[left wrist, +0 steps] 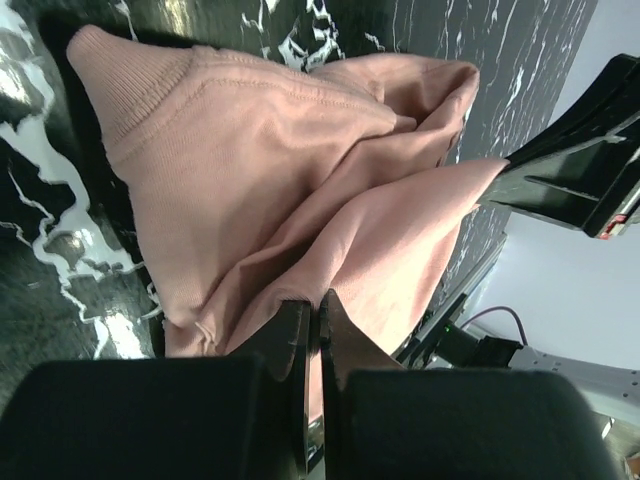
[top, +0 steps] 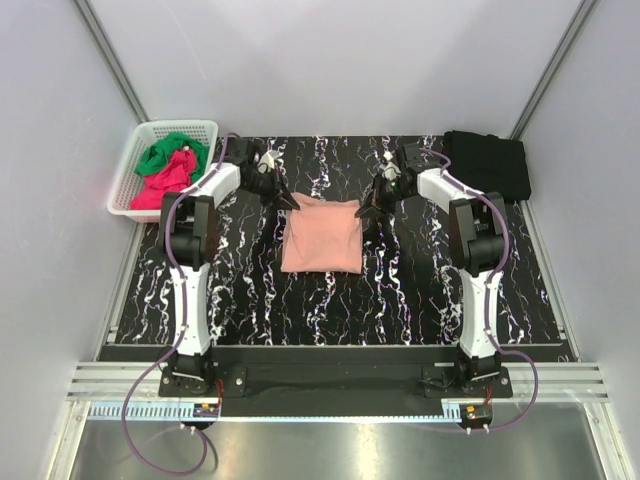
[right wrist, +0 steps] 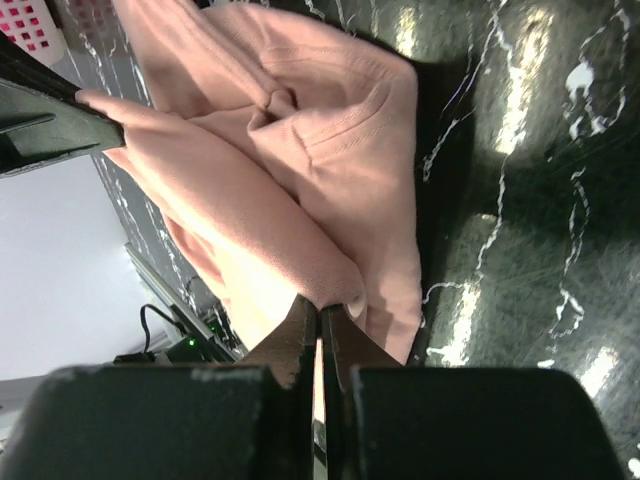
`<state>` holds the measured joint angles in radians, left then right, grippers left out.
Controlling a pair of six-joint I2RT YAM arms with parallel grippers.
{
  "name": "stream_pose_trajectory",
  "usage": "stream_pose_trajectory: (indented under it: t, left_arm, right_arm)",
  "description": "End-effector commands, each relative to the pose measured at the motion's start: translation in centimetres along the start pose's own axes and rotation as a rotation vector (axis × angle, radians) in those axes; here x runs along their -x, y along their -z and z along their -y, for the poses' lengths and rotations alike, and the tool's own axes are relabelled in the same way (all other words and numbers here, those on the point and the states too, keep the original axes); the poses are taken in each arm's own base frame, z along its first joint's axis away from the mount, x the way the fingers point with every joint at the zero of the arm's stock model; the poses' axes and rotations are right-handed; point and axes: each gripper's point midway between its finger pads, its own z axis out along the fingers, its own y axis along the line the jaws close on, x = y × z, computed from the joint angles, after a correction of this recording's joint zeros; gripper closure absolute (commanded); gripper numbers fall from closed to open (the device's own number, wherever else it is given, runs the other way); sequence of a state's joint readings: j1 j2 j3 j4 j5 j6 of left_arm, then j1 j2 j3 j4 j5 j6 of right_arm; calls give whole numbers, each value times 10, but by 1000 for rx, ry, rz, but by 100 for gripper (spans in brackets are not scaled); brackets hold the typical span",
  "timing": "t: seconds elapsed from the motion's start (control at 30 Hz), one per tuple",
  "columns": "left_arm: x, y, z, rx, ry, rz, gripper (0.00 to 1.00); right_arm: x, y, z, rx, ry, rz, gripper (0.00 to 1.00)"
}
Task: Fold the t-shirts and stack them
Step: Fold the tshirt
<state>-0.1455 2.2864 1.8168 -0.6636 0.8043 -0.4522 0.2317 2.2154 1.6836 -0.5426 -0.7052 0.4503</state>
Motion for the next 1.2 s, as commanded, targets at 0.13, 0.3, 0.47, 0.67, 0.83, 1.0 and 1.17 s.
stream_pose_trajectory:
  t: [0.13, 0.3, 0.47, 0.67, 0.83, 1.0, 1.17]
  left_arm:
    - [20, -1, -11, 19, 12, 38, 100]
    - [19, -4, -19, 28, 36, 30, 100]
    - [20, 11, 0, 0, 3, 50, 76]
    - [30, 47, 26, -5, -44, 130, 55]
    - [16, 69, 30, 26, -56, 142, 55]
    - [-12, 82, 42, -2, -75, 124, 57]
    - [-41, 61, 50, -33, -119, 37, 62]
  right_arm:
    - [22, -5, 2, -26, 9, 55, 100]
    - [31, -9, 1, -13, 7, 61, 95]
    - [42, 10, -23, 3, 59, 117, 81]
    - [50, 54, -54, -12, 141, 216, 62]
    - [41, 80, -79, 12, 175, 231, 65]
    - [17, 89, -101, 66, 162, 199, 67]
    - [-2, 59, -93, 45, 148, 128, 71]
